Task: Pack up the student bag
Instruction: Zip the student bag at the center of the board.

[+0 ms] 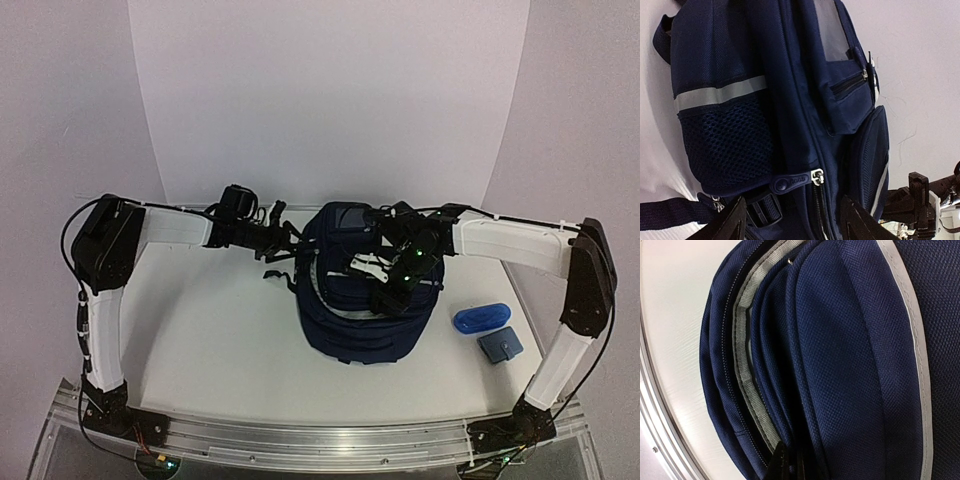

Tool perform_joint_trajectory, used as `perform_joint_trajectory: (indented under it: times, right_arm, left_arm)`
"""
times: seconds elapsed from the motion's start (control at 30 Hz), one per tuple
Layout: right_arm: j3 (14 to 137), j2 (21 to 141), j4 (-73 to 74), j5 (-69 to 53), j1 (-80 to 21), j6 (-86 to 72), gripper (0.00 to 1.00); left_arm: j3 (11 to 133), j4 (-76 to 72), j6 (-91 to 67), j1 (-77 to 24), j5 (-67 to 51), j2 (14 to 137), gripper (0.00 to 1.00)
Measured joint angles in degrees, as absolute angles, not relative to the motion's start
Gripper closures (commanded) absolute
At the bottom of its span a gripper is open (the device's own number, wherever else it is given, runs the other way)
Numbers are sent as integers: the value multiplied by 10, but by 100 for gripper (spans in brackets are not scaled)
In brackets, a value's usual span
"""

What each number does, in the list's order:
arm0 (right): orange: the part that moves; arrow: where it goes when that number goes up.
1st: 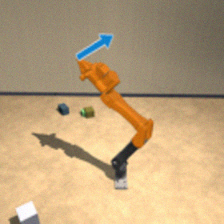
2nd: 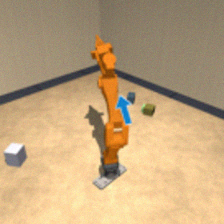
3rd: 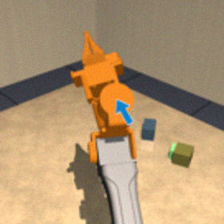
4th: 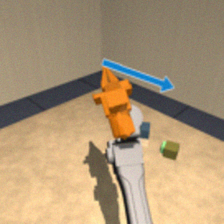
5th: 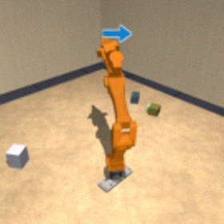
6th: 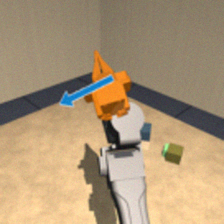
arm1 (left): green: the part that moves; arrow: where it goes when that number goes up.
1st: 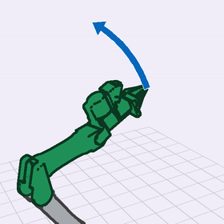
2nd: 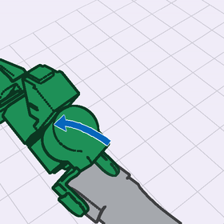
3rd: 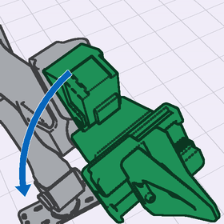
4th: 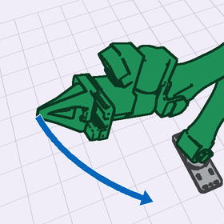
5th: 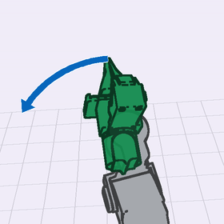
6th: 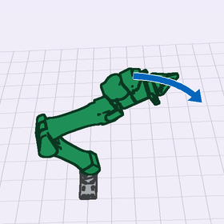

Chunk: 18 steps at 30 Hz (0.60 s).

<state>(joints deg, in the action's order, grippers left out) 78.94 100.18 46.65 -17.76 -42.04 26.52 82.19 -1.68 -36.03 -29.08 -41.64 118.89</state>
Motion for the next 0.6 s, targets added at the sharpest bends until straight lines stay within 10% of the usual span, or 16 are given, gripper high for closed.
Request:
perform_joint_trajectory:
  times: [0.6]
  right_arm:
    - [789, 1002, 467, -179, -420, 262, 97]
  left_arm:
    - [843, -173, -486, -291, -493, 1258, 67]
